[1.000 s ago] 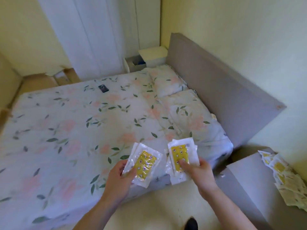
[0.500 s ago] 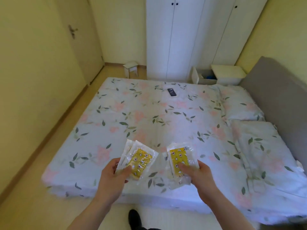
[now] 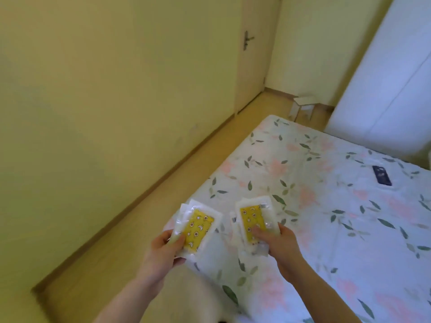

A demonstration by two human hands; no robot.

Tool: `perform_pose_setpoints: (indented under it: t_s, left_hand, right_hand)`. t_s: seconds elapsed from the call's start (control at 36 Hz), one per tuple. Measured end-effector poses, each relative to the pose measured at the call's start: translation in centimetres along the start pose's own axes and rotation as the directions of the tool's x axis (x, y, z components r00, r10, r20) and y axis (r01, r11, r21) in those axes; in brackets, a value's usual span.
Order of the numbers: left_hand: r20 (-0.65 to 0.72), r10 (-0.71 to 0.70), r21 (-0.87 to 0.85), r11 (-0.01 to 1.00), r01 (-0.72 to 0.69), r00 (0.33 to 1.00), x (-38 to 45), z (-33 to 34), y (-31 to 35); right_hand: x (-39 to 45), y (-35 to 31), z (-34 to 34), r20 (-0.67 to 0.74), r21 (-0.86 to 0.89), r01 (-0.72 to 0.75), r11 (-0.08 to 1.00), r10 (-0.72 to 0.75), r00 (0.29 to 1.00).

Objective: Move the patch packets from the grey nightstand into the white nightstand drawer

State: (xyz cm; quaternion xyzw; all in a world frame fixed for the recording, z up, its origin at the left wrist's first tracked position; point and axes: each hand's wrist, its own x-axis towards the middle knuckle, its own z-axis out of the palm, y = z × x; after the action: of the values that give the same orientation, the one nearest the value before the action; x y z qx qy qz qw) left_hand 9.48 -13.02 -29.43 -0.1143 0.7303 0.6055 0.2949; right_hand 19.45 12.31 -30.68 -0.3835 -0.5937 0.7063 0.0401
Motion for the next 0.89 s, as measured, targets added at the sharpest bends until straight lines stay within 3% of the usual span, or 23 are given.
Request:
perform_pose_setpoints:
  t_s: [0.14,0.31,0.61,0.89]
  left_hand:
    - [-0.081,-0.032,-0.12,0.993,0.022,0.996,5.4,-6.1,3.2]
    - [-0.077,-0.066,-0.196,0.979,0.05,0.995,14.0,-13.5,6.6]
    - [0.044,-0.084,-0.079,0.993,0.088,0.995,29.6,-24.0,16.1]
    - [0.289,-0.021,0.081,0.997,-0.002,0.957,42.6,-20.5,26.8]
  right_hand:
    - [5.7,-4.7,9.0,0.147,-0.065,0.066,0.996,-0.055,0.988]
    - [11.4,-7.3,19.6,0.188,-0.08,0.078,0.994,-0.062,0.98]
    - [18.4,-9.6,33.7,-0.052,0.031,-0.002,1.0,0.004,0.999]
    - [24.8,-13.8,35.9,-0.291,0.201,0.046,0.979,0.015,0.957]
